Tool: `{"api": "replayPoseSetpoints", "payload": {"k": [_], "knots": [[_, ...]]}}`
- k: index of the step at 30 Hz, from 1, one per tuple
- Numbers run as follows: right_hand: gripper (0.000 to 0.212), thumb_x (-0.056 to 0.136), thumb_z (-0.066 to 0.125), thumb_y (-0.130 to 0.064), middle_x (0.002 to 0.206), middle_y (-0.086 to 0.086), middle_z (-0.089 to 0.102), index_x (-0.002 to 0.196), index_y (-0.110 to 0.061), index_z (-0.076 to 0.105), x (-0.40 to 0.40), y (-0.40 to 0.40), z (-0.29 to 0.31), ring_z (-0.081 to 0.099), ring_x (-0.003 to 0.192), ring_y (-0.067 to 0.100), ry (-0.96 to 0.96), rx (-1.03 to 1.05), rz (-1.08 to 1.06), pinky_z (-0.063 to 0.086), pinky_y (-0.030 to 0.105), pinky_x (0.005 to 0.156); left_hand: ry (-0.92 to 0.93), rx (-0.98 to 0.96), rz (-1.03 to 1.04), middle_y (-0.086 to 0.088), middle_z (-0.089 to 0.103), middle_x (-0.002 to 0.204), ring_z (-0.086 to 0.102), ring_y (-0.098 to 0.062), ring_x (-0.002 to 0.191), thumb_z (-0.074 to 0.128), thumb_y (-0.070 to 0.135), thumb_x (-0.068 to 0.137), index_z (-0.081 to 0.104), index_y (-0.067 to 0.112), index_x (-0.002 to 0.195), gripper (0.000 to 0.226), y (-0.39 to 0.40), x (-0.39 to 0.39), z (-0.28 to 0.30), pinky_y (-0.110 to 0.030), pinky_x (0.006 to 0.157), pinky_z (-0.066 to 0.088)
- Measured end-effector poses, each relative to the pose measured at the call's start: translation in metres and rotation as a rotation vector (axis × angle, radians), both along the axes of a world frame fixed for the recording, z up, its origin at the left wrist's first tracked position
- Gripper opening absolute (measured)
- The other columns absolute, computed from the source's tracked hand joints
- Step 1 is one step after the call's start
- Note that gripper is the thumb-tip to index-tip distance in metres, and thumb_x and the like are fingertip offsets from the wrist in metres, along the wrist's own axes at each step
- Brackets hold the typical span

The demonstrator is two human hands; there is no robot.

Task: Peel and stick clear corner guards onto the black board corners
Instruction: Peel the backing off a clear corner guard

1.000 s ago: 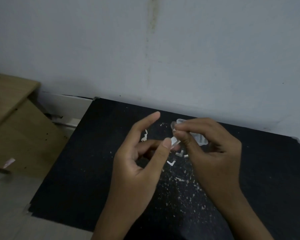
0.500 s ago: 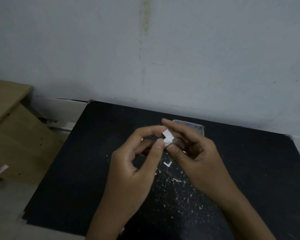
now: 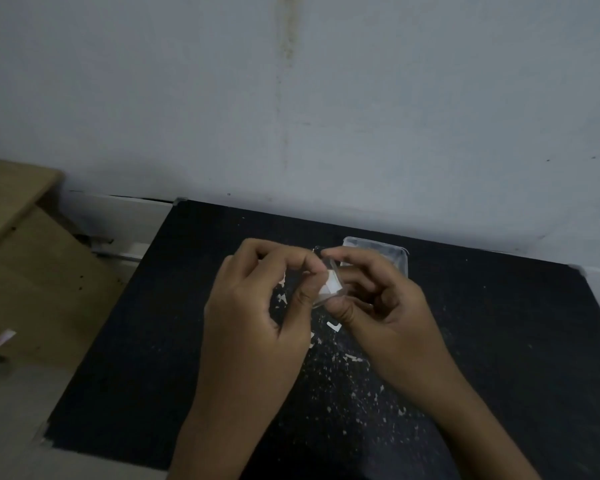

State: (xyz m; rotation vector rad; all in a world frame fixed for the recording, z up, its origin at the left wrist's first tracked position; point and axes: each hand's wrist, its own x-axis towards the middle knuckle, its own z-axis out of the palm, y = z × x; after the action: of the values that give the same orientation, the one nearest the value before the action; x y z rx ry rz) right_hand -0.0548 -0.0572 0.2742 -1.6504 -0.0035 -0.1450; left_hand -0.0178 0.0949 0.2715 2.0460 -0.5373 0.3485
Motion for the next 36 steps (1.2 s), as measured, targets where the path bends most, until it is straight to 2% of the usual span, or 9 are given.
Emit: {"api": "replayPoseSetpoints", "payload": {"k": [4, 7, 17, 22, 25, 28, 30, 33, 36], "knots": [[0.039, 0.084, 0.066, -0.021, 0.090, -0.006, 0.074, 0.121, -0.023, 0.057, 0.000, 0.003, -0.003, 0.068, 0.080, 0.009, 0.017, 0.024, 0.006, 0.051, 0.017, 0.071, 0.055, -0.051, -0.019, 0.020, 0.055, 0.100, 0.057, -0.004, 0.096, 0.057, 0.045, 0.092, 0.059, 0.040, 0.095, 0.006, 0.001, -0.001, -0.002, -0.009, 0.081, 0.042], [0.037, 0.085, 0.063, -0.020, 0.079, -0.014, 0.070, 0.121, -0.021, 0.056, 0.000, 0.004, -0.002, 0.063, 0.068, 0.000, 0.014, 0.040, 0.019, 0.046, 0.010, 0.063, 0.088, -0.078, -0.036, 0.020, 0.054, 0.102, 0.058, -0.005, 0.099, 0.058, 0.044, 0.092, 0.059, 0.040, 0.094, 0.004, 0.001, 0.000, -0.004, -0.008, 0.083, 0.043], [0.036, 0.088, 0.060, -0.020, 0.093, 0.001, 0.076, 0.123, -0.020, 0.054, 0.001, 0.006, -0.004, 0.072, 0.086, 0.011, 0.025, 0.086, 0.033, 0.052, 0.016, 0.074, 0.180, -0.175, -0.076, 0.013, 0.056, 0.106, 0.064, -0.015, 0.097, 0.059, 0.046, 0.092, 0.062, 0.037, 0.095, 0.010, 0.003, 0.002, -0.009, -0.039, 0.078, 0.059], [0.037, 0.088, 0.060, -0.018, 0.088, 0.005, 0.075, 0.125, -0.019, 0.056, 0.003, 0.002, -0.005, 0.073, 0.085, 0.014, 0.030, 0.059, 0.054, 0.053, 0.018, 0.077, 0.208, -0.170, -0.090, 0.017, 0.059, 0.109, 0.063, -0.011, 0.102, 0.054, 0.047, 0.093, 0.060, 0.044, 0.108, 0.016, 0.007, 0.004, -0.006, -0.020, 0.078, 0.054], [0.038, 0.088, 0.060, -0.017, 0.086, 0.003, 0.075, 0.127, -0.019, 0.057, 0.003, -0.001, -0.006, 0.073, 0.085, 0.015, 0.027, 0.024, 0.065, 0.054, 0.019, 0.077, 0.227, -0.155, -0.080, 0.023, 0.058, 0.115, 0.062, -0.007, 0.105, 0.055, 0.053, 0.092, 0.059, 0.049, 0.122, 0.031, 0.010, 0.006, -0.006, -0.022, 0.079, 0.055], [0.037, 0.087, 0.062, -0.019, 0.079, -0.010, 0.072, 0.124, -0.020, 0.059, 0.004, -0.004, -0.004, 0.071, 0.082, 0.008, 0.025, -0.031, 0.065, 0.053, 0.016, 0.075, 0.162, -0.090, -0.043, 0.025, 0.057, 0.117, 0.059, -0.004, 0.112, 0.063, 0.058, 0.084, 0.066, 0.049, 0.114, 0.031, 0.011, 0.008, -0.005, -0.017, 0.084, 0.052], [0.035, 0.087, 0.064, -0.020, 0.085, -0.015, 0.071, 0.122, -0.022, 0.062, 0.004, -0.007, -0.004, 0.070, 0.085, 0.006, 0.024, -0.070, 0.065, 0.053, 0.016, 0.074, 0.117, -0.045, -0.027, 0.026, 0.057, 0.118, 0.058, -0.006, 0.114, 0.066, 0.059, 0.081, 0.068, 0.050, 0.105, 0.026, 0.011, 0.009, -0.004, -0.011, 0.088, 0.046], [0.035, 0.087, 0.064, -0.021, 0.101, -0.008, 0.073, 0.121, -0.023, 0.063, 0.005, -0.010, -0.005, 0.070, 0.095, 0.012, 0.036, -0.074, 0.059, 0.055, 0.021, 0.080, 0.076, -0.001, -0.028, 0.025, 0.058, 0.121, 0.057, -0.009, 0.111, 0.066, 0.060, 0.079, 0.067, 0.052, 0.096, 0.019, 0.009, 0.009, -0.003, -0.006, 0.089, 0.040], [0.034, 0.088, 0.060, -0.017, 0.107, -0.001, 0.074, 0.122, -0.017, 0.062, 0.006, -0.012, -0.010, 0.072, 0.097, 0.020, 0.061, 0.069, 0.054, 0.058, 0.027, 0.080, 0.065, -0.035, -0.043, 0.023, 0.058, 0.119, 0.058, -0.012, 0.111, 0.068, 0.059, 0.080, 0.068, 0.054, 0.095, 0.016, 0.006, 0.009, -0.002, -0.009, 0.091, 0.041]]}}
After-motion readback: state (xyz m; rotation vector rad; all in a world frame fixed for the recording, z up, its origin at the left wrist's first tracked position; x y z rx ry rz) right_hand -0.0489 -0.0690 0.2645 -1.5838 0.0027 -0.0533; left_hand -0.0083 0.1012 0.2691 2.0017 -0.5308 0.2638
